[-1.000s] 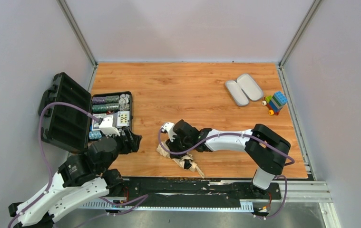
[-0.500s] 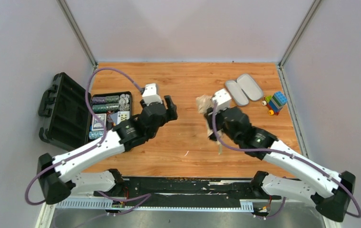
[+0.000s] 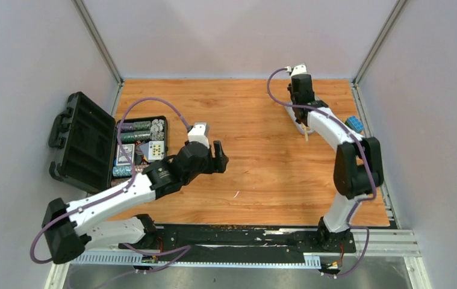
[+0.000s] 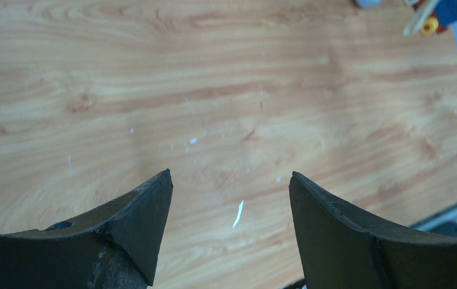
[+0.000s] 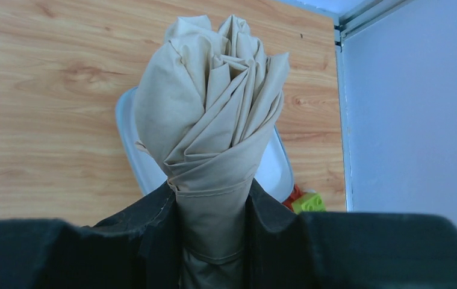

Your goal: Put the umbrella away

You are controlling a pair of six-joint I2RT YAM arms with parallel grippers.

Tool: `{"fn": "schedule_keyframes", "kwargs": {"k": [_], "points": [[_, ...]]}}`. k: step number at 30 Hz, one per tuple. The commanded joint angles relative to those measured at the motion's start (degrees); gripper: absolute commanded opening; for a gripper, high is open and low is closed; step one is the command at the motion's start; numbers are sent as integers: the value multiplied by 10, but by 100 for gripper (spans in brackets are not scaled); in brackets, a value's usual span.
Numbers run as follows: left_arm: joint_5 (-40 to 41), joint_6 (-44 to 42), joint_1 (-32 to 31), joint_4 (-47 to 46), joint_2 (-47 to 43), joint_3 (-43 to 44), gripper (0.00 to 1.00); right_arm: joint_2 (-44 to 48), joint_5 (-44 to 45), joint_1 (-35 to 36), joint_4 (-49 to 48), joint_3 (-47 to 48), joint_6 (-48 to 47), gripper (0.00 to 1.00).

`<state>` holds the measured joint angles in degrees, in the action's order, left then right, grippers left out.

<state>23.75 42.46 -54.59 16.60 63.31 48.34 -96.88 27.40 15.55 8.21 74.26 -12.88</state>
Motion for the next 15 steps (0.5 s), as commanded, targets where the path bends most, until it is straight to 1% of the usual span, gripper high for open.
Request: {"fn": "schedule_keyframes", "kwargs": {"k": [1,5,7,9,11,13,15], "points": [[-56,-5,3,74,-99,-39,79,-112,-7,-23,72,130,-64,0],[-59,12,3,96,-205,-87,79,-201,-20,-43,138,201,-74,0],[-44,19,3,112,-248,-102,79,-234,-23,-46,173,231,-76,0],[-20,20,3,132,-281,-109,80,-254,-40,-47,191,240,-85,0],[16,22,3,154,-303,-109,80,-266,-59,-47,216,245,-81,0],[39,26,4,168,-311,-111,80,-270,-104,-46,244,248,-73,0],[46,28,4,168,-310,-116,80,-270,-149,-46,274,248,-61,0]]}}
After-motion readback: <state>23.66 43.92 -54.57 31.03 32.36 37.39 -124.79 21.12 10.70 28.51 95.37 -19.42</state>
